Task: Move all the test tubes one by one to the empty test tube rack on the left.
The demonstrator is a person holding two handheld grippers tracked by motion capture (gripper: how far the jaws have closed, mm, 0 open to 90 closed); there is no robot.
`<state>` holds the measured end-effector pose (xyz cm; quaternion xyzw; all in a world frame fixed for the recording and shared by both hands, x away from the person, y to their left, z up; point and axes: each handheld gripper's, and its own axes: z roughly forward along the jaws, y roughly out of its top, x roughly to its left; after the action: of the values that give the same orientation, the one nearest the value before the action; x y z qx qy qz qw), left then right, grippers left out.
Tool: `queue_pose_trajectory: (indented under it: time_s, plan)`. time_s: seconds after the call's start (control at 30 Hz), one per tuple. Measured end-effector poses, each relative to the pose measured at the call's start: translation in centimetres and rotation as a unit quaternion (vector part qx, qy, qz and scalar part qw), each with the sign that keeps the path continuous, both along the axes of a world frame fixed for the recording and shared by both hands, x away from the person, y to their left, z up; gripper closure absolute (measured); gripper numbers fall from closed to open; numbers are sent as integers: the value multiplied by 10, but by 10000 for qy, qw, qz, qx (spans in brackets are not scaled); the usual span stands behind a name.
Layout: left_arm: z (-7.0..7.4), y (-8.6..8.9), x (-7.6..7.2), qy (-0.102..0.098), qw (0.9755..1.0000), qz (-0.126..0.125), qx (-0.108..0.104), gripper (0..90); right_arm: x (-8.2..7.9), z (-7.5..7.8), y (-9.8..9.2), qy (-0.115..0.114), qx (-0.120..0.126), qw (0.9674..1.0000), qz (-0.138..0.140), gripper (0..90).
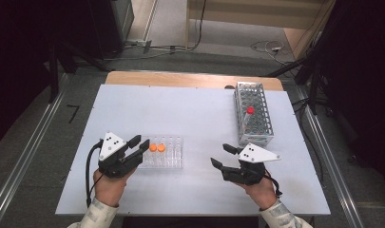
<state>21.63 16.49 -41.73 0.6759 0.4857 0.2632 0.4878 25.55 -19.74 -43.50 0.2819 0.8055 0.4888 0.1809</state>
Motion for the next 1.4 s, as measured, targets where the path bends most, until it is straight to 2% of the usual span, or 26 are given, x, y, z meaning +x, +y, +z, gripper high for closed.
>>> queue_pose_trajectory:
  time_s: [0.07, 0.17, 0.3, 0.53, 0.67, 0.77, 0.93, 1.07, 1.17, 1.4]
  plan:
    - [0, -1, 0, -3, 10000, -5, -24, 585, 4, 1, -4, -20, 38, 9998, -184, 338]
    - [0, -3, 0, -10, 10000, -54, 0, 575, 13, -1, -12, 2, 47, 9990, -438, 335]
    - [1, -5, 0, -2, 10000, -40, -5, 481, 28, -2, -25, 8, 62, 9962, -874, 335]
    - [1, -11, 0, 22, 10000, -31, 19, 335, 51, 1, -41, -40, 130, 9890, -1475, 345]
    - [1, -12, 0, 25, 10000, 2, 6, 299, 64, 1, -49, -34, 187, 9836, -1795, 360]
    - [1, -12, 0, -5, 10000, 21, 15, 293, 71, -1, -52, -97, 56, 9805, -1961, 365]
    - [3, -13, -2, -94, 10000, 26, -17, 290, 81, -1, -58, -130, 61, 9759, -2178, 373]
    - [3, -16, -3, -145, 9999, -3, 42, 269, 91, -3, -62, -106, 42, 9717, -2359, 383]
    - [3, -16, -4, -150, 9999, -23, 44, 268, 97, -5, -63, -94, 59, 9705, -2408, 407]
    - [4, -15, -4, -184, 9998, 1, 21, 269, 109, -12, -57, -178, 25, 9703, -2411, 504]
